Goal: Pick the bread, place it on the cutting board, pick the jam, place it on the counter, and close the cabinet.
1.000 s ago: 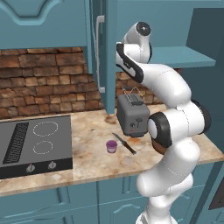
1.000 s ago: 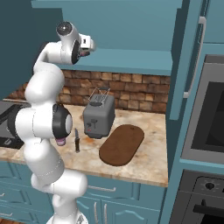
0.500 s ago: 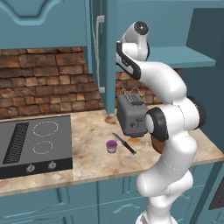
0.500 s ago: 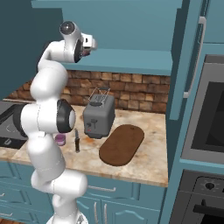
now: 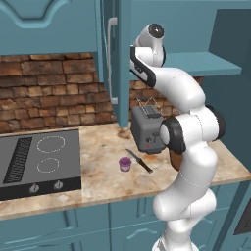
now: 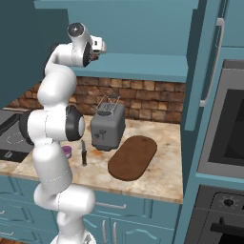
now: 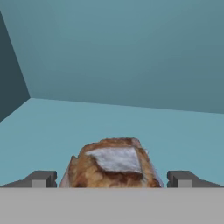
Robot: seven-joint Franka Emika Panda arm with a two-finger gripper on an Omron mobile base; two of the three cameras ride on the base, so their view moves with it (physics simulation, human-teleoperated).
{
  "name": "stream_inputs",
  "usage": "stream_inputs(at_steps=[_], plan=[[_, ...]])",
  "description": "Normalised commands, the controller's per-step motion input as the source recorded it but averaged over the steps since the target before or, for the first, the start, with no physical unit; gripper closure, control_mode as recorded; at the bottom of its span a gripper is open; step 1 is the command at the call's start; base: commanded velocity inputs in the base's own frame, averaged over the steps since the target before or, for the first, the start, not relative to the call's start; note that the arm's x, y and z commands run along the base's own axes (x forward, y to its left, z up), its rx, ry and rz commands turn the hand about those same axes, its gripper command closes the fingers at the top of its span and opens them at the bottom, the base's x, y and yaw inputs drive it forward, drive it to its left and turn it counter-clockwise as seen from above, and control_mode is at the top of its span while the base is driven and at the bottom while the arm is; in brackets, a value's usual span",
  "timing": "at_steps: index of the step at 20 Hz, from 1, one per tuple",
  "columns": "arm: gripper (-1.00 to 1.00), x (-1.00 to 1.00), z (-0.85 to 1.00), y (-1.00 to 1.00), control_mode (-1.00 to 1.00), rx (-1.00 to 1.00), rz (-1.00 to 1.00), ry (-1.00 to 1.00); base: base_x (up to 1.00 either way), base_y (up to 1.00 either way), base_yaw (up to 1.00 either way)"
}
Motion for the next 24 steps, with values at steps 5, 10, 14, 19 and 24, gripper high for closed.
stream_inputs(at_steps=[5, 10, 14, 19, 24], plan=[[-1.00, 0.07, -0.08, 0.00, -1.00, 0.00, 0.00, 0.00, 0.00, 0.00, 0.00], [1.00, 0.00, -0.08, 0.06, -1.00, 0.00, 0.00, 0.00, 0.00, 0.00, 0.00], [1.00, 0.00, 0.00, 0.01, -1.00, 0.00, 0.00, 0.01, 0.00, 0.00, 0.00], [1.00, 0.00, 0.01, 0.00, -1.00, 0.00, 0.00, 0.00, 0.00, 0.00, 0.00], [1.00, 0.00, 0.12, 0.00, -1.00, 0.00, 0.00, 0.00, 0.00, 0.00, 0.00]])
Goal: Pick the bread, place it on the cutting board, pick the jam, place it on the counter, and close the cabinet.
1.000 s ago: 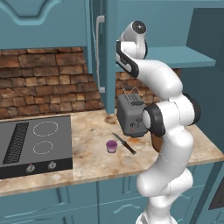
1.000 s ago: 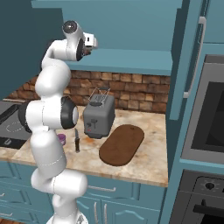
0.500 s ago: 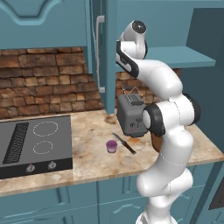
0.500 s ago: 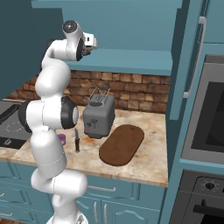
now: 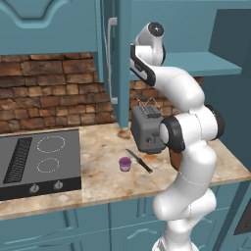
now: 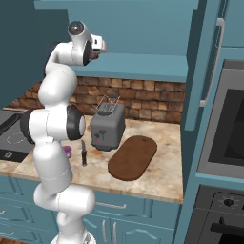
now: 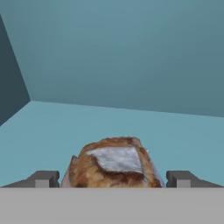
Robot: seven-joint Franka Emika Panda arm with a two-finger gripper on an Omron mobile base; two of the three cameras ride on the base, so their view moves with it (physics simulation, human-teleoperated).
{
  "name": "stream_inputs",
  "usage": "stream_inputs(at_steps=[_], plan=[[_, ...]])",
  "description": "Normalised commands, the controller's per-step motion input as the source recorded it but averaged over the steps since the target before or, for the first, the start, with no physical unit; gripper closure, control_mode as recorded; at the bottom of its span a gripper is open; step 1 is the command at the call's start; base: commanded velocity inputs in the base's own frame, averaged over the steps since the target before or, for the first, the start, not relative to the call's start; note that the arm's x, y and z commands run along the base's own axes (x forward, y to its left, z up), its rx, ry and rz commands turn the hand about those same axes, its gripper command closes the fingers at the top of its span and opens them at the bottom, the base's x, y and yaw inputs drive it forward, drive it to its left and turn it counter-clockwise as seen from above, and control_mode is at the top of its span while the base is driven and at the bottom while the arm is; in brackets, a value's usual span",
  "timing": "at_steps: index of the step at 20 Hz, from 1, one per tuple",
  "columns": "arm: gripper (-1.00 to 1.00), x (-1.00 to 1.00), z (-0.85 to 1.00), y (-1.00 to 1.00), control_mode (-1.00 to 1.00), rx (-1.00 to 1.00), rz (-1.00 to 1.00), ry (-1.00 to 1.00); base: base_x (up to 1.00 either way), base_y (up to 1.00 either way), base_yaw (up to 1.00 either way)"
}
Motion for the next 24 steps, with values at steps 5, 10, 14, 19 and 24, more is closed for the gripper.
stream_inputs(at_steps=[5, 10, 14, 19, 24], plan=[[1.00, 0.00, 0.14, -0.01, -1.00, 0.00, 0.00, 0.00, 0.00, 0.00, 0.00], [1.00, -0.03, 0.06, -0.14, -1.00, 0.00, 0.00, 0.00, 0.00, 0.00, 0.00], [1.00, -0.12, 0.01, -0.23, -1.00, 0.00, 0.00, 0.00, 0.00, 0.00, 0.00], [1.00, -0.22, 0.00, -0.27, -1.00, 0.00, 0.00, 0.00, 0.00, 0.00, 0.00], [1.00, -0.28, 0.00, -0.26, -1.00, 0.00, 0.00, 0.00, 0.00, 0.00, 0.00]])
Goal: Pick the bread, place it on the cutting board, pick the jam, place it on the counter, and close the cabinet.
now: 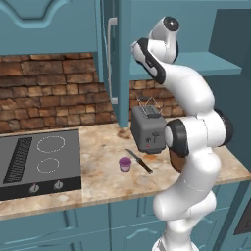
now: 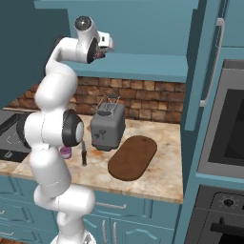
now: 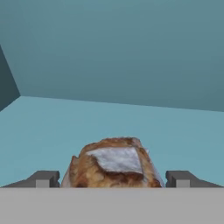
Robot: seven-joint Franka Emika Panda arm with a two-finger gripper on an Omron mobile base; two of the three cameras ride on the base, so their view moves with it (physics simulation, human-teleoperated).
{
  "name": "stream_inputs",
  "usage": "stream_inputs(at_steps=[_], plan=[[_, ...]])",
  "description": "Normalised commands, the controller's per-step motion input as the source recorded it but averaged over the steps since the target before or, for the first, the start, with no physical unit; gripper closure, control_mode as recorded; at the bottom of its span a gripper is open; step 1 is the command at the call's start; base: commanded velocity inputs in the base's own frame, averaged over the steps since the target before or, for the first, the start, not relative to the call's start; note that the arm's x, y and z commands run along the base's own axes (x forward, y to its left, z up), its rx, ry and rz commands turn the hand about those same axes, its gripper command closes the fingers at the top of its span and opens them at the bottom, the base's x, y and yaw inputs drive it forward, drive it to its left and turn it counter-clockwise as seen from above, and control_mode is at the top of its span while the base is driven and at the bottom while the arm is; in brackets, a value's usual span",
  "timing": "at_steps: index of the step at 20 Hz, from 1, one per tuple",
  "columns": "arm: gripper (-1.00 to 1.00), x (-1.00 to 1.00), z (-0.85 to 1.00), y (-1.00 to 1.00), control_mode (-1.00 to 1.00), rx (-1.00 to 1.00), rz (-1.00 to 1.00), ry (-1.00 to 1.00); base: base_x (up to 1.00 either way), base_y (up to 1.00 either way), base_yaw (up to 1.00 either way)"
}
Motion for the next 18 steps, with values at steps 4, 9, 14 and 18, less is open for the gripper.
stream_inputs(at_steps=[4, 9, 14, 18], plan=[[1.00, -0.34, 0.00, -0.24, -1.00, 0.00, 0.00, 0.00, 0.00, 0.00, 0.00], [1.00, -0.39, 0.00, -0.16, -1.00, 0.00, 0.00, 0.00, 0.00, 0.00, 0.00], [1.00, -0.44, 0.00, -0.13, -1.00, 0.00, 0.00, 0.00, 0.00, 0.00, 0.00], [1.00, -0.46, 0.00, -0.15, -1.00, 0.00, 0.00, 0.00, 0.00, 0.00, 0.00]])
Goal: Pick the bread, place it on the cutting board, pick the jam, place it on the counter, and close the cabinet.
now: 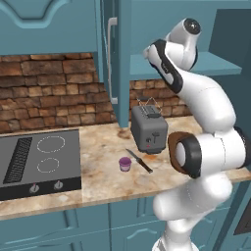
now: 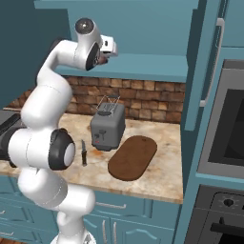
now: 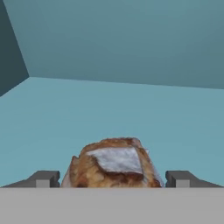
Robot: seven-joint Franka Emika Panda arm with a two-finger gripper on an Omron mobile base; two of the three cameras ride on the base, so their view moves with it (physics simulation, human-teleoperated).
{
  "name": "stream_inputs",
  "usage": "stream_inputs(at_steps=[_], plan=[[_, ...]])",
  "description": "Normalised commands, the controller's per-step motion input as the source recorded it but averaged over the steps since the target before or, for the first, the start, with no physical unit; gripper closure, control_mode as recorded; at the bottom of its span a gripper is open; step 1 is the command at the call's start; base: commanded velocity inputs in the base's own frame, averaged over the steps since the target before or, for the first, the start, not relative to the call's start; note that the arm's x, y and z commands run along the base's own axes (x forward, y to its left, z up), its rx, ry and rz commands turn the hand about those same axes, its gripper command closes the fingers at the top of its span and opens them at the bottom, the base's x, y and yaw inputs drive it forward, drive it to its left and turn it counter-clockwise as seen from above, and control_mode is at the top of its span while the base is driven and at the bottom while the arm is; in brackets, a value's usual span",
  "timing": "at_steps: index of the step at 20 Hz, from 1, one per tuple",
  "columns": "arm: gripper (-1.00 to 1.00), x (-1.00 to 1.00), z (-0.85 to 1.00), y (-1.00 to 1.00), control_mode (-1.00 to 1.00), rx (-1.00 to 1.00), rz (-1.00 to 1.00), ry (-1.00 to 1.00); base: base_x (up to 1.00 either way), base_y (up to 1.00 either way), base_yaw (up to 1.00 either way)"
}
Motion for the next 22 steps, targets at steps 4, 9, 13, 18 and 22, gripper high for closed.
stream_inputs(at_steps=[4, 9, 13, 18, 22], plan=[[1.00, -0.48, 0.00, -0.20, -1.00, 0.00, 0.00, 0.00, 0.00, 0.00, 0.00], [1.00, -0.44, 0.00, -0.21, -1.00, 0.00, 0.00, 0.00, 0.00, 0.00, 0.00], [1.00, -0.43, 0.00, -0.19, -1.00, 0.00, 0.00, 0.00, 0.00, 0.00, 0.00], [1.00, -0.47, 0.00, -0.19, -1.00, 0.00, 0.00, 0.02, 0.00, 0.00, 0.00], [1.00, -0.50, 0.00, -0.20, -1.00, 0.00, 0.00, 0.03, 0.00, 0.00, 0.00]])
